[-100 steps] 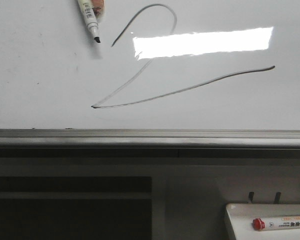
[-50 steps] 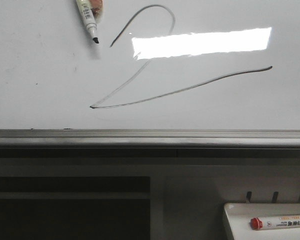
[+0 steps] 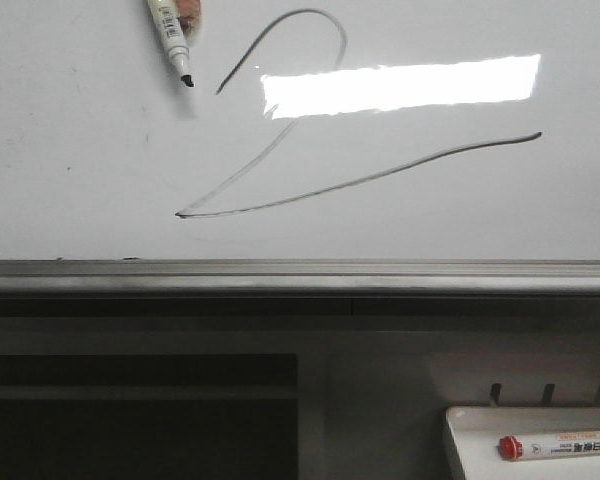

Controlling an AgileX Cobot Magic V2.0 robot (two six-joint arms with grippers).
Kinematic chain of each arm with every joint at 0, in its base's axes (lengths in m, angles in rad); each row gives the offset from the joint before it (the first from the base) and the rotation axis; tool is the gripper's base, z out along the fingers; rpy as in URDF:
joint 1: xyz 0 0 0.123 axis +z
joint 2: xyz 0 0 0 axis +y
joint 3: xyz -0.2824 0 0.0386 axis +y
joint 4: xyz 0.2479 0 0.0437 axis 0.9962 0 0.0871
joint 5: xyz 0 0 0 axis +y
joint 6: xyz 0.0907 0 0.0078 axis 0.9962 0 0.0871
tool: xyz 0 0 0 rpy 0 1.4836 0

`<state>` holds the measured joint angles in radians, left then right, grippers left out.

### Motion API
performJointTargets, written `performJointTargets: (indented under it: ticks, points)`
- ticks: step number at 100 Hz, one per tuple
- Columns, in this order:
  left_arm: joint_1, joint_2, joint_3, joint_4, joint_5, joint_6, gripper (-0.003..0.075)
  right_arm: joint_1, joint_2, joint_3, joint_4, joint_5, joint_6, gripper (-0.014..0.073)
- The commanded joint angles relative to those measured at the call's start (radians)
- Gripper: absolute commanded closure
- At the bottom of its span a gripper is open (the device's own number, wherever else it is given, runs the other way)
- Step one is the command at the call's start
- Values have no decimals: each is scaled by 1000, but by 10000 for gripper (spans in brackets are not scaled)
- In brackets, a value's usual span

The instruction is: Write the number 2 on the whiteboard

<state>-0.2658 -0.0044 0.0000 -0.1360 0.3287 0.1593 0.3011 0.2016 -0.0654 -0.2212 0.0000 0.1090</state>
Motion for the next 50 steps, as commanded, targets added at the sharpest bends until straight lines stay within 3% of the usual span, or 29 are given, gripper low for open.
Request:
performJointTargets:
  ticks: [1,18,50]
  points:
    - [3,-27,10,-13,-58,-13,741,-102,-78,38,23,-104,3,645]
    - [3,-27,10,-13,-58,-13,741,-234,-235,107,60,-8,5,645]
    - [3,-25,10,-13,-60,-13,741,-238,-231,105,109,272,5,645]
